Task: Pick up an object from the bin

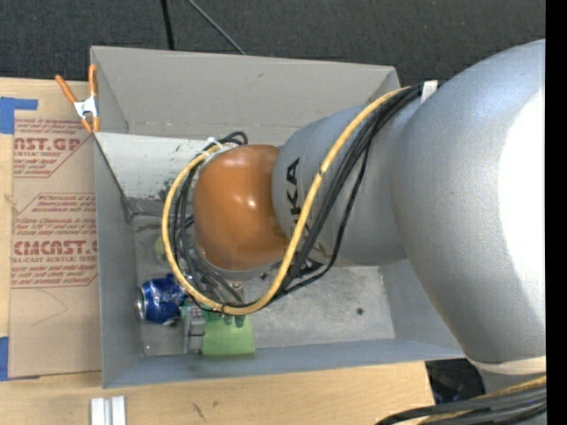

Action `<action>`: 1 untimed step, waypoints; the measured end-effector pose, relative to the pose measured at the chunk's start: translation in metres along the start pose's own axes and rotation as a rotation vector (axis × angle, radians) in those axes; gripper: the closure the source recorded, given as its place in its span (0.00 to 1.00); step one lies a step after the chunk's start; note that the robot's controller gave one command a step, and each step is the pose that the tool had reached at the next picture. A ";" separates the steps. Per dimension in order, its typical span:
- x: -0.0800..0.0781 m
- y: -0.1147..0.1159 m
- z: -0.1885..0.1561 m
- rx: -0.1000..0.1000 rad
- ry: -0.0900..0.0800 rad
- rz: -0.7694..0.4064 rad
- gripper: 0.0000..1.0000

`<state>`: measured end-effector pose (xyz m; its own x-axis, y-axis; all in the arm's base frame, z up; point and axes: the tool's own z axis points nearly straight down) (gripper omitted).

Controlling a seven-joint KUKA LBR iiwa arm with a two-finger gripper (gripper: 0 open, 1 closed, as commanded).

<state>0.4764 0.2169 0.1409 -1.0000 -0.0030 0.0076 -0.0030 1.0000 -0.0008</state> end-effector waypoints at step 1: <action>-0.054 -0.008 0.074 -0.002 -0.012 -0.050 0.00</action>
Offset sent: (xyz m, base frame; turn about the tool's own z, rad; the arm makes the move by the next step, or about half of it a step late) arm 0.0518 -0.0073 -0.0709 -0.0514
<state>0.5300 0.2092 0.0667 -0.9986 -0.0534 -0.0048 -0.0534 0.9986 0.0012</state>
